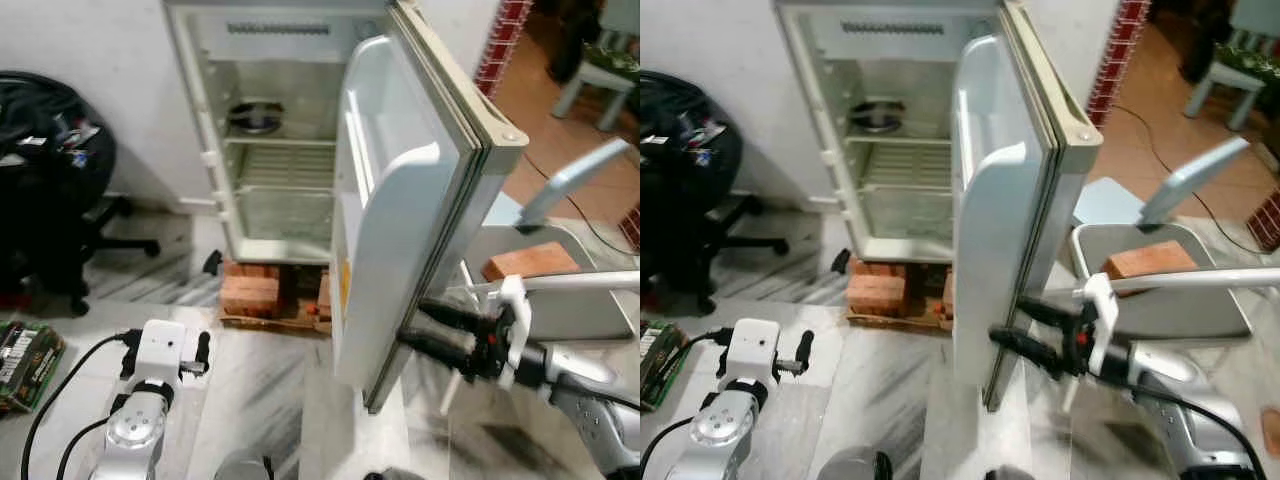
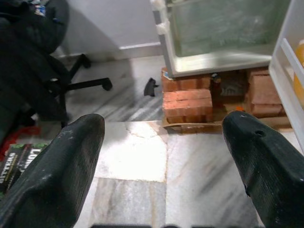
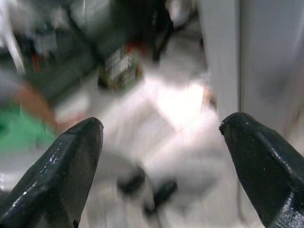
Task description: Restocking fridge
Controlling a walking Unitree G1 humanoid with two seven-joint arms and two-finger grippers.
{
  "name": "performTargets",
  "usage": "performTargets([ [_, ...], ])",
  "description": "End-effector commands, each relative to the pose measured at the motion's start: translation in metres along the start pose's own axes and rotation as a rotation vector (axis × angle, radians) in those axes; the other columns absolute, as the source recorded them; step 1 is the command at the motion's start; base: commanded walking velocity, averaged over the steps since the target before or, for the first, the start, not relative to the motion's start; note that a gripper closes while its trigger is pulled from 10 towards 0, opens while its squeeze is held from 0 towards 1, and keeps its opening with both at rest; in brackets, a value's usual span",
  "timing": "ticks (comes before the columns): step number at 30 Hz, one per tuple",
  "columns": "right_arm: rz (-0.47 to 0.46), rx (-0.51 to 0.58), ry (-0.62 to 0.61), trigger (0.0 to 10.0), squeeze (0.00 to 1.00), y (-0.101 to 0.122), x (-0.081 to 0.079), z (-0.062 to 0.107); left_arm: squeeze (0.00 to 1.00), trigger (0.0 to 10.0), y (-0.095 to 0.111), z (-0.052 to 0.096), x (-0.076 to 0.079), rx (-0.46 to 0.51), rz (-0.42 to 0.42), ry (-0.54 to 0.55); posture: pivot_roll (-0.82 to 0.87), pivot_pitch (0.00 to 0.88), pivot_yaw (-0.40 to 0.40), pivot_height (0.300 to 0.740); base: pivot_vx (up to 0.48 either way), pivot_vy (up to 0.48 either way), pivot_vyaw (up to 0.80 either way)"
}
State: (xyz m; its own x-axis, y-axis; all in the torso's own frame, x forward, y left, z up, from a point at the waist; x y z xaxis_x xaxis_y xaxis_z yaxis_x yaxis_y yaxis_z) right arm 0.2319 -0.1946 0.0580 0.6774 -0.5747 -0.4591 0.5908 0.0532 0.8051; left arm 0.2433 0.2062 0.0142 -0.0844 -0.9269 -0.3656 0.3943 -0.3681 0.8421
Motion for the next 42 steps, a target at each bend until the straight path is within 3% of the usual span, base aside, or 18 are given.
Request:
performTargets([
  [1, 0.051, -0.077, 0.021, 10.0, 0.00, -0.005, -0.001, 0.007, 0.00, 10.0, 0.005, 0.000, -0.002, 0.010, -0.001, 0.016, 0.12, 0.001, -0.007, 0.740, 0.000, 0.000, 0.00],
  [4, 0.113, -0.229, 0.021, 10.0, 0.00, -0.020, 0.000, 0.017, 0.00, 10.0, 0.004, 0.001, -0.002, 0.000, 0.001, 0.022, 0.12, 0.003, -0.009, 0.740, 0.000, 0.000, 0.00],
  [5, 0.165, -0.305, -0.081, 10.0, 0.00, -0.027, 0.019, 0.023, 0.00, 10.0, 0.004, 0.001, -0.002, -0.003, 0.002, 0.023, 0.12, 0.004, -0.011, 0.740, 0.000, 0.000, 0.00],
  [7, 0.257, -0.347, -0.184, 10.0, 0.00, -0.026, 0.037, 0.028, 0.00, 10.0, 0.004, 0.001, -0.001, -0.005, 0.003, 0.023, 0.12, 0.004, -0.011, 0.740, 0.000, 0.000, 0.00],
  [10, 0.289, -0.269, -0.370, 10.0, 0.00, -0.007, 0.062, 0.024, 0.00, 10.0, 0.004, 0.001, 0.000, -0.006, 0.005, 0.018, 0.12, 0.004, -0.007, 0.740, 0.000, 0.000, 0.00],
  [11, 0.317, -0.155, -0.405, 10.0, 0.00, 0.015, 0.066, 0.014, 0.00, 10.0, 0.005, 0.001, 0.001, -0.002, 0.003, 0.012, 0.12, 0.002, -0.006, 0.740, 0.000, 0.000, 0.00],
  [16, 0.317, 0.227, -0.323, 10.0, 0.00, 0.080, 0.035, -0.025, 0.00, 10.0, 0.005, 0.000, 0.001, -0.006, 0.000, 0.010, 0.12, 0.002, -0.005, 0.740, 0.000, 0.000, 0.00],
  [18, 0.301, 0.313, -0.298, 10.0, 0.00, 0.096, 0.025, -0.034, 0.00, 10.0, 0.004, 0.000, 0.001, -0.011, 0.001, 0.014, 0.12, 0.002, -0.005, 0.740, 0.000, 0.000, 0.00],
  [19, 0.279, 0.378, -0.235, 10.0, 0.00, 0.107, 0.012, -0.047, 0.00, 10.0, 0.004, 0.000, 0.000, -0.015, 0.008, 0.021, 0.13, 0.001, -0.006, 0.740, 0.000, 0.000, 0.00],
  [24, 0.170, 0.463, -0.016, 10.0, 0.00, 0.120, -0.028, -0.069, 0.00, 10.0, 0.005, -0.001, 0.001, -0.013, 0.012, 0.020, 0.14, 0.000, -0.011, 0.740, 0.000, 0.000, 0.00],
  [25, 0.071, 0.489, 0.198, 10.0, 0.00, 0.123, -0.064, -0.073, 0.00, 10.0, 0.006, -0.001, 0.001, -0.009, 0.012, 0.019, 0.14, 0.000, -0.011, 0.740, 0.000, 0.000, 0.00],
  [26, 0.051, 0.480, 0.285, 10.0, 0.00, 0.121, -0.079, -0.074, 0.00, 10.0, 0.006, -0.001, 0.001, -0.009, 0.012, 0.018, 0.14, 0.000, -0.014, 0.740, 0.000, 0.000, 0.00],
  [29, 0.049, 0.415, 0.382, 10.0, 0.00, 0.105, -0.096, -0.078, 0.00, 10.0, 0.006, -0.001, 0.002, -0.008, 0.013, 0.017, 0.14, 0.000, -0.018, 0.740, 0.000, 0.000, 0.00],
  [35, -0.007, 0.424, 0.219, 10.0, 0.00, 0.093, -0.068, -0.086, 0.00, 10.0, 0.007, 0.000, 0.004, -0.007, 0.014, 0.015, 0.14, 0.000, -0.017, 0.740, 0.000, 0.000, 0.00],
  [37, -0.070, 0.477, 0.092, 10.0, 0.00, 0.097, -0.050, -0.091, 0.00, 10.0, 0.006, -0.001, 0.004, -0.011, 0.018, 0.017, 0.14, 0.000, -0.016, 0.740, 0.000, 0.000, 0.00],
  [42, -0.077, 0.493, -0.116, 10.0, 0.00, 0.092, -0.026, -0.093, 0.00, 10.0, 0.009, -0.003, 0.001, 0.001, 0.019, 0.037, 0.14, 0.000, -0.016, 0.740, 0.000, 0.000, 0.00],
])
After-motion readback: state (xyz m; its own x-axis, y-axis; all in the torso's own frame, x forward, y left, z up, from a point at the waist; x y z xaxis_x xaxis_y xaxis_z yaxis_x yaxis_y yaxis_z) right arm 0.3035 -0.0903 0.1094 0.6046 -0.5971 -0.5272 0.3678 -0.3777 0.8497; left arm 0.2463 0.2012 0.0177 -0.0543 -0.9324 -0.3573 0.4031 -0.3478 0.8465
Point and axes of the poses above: a point about 5 cm out from each wrist's last joint towards the gripper, its own z axis pointing back from the gripper into the wrist, its own y axis along the axis of the wrist's last joint, x = y × z, the point moved 4 cm from there along -z, pointing out of the wrist towards the gripper, and after that the axes turned 8 degrees about -z, right-handed, at the moved point
